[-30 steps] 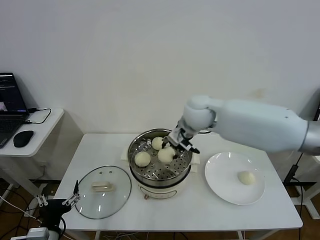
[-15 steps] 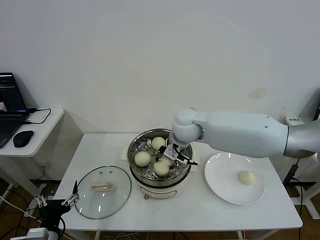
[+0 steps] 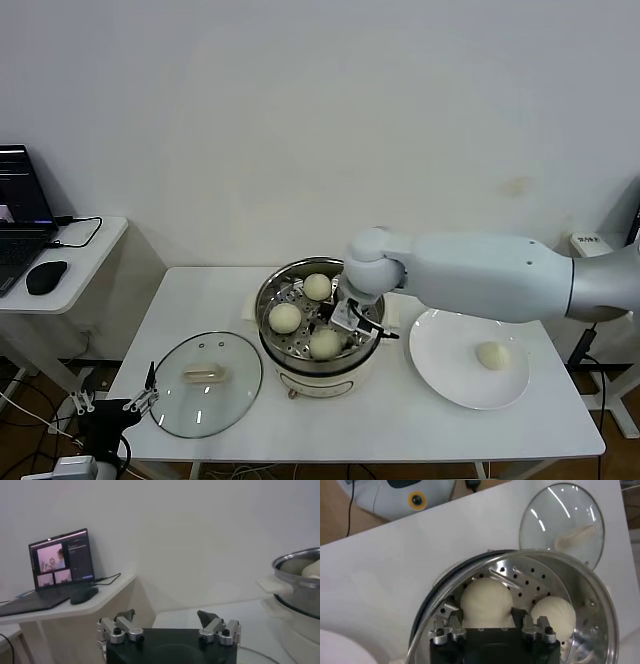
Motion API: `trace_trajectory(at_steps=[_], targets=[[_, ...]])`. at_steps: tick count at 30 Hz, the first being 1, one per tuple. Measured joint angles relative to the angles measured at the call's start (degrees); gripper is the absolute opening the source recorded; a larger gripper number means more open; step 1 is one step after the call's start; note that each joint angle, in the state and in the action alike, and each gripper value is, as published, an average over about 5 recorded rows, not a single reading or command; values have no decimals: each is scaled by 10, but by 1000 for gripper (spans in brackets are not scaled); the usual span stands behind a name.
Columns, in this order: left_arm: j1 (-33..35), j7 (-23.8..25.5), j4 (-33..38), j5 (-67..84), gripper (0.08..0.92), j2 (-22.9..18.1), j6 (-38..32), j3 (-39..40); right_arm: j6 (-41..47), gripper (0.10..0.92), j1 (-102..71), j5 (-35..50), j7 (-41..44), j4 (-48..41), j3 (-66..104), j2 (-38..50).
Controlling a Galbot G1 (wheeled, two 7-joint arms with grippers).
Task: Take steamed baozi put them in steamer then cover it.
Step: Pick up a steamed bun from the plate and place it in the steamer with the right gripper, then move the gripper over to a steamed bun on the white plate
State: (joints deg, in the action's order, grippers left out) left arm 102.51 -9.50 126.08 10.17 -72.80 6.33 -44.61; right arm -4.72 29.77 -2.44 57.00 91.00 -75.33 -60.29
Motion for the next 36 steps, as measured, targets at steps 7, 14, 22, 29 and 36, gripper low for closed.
trace_trajectory(at_steps=[7,14,22,29,36], targets=[[-2,0,-1,1,823,4,0,-2,15,822,10,14,-7,-10,35,21],[-7,1,-1,1,823,10,0,1,88,823,22,52,2,-4,80,73],[-15,1,-3,1,823,19,1,10,169,823,5,72,20,14,112,177],[-18,2,-6,0,823,26,1,17,183,823,-53,45,39,13,149,271],[-17,2,-8,-3,823,29,1,23,172,823,-170,-4,46,-16,233,332]])
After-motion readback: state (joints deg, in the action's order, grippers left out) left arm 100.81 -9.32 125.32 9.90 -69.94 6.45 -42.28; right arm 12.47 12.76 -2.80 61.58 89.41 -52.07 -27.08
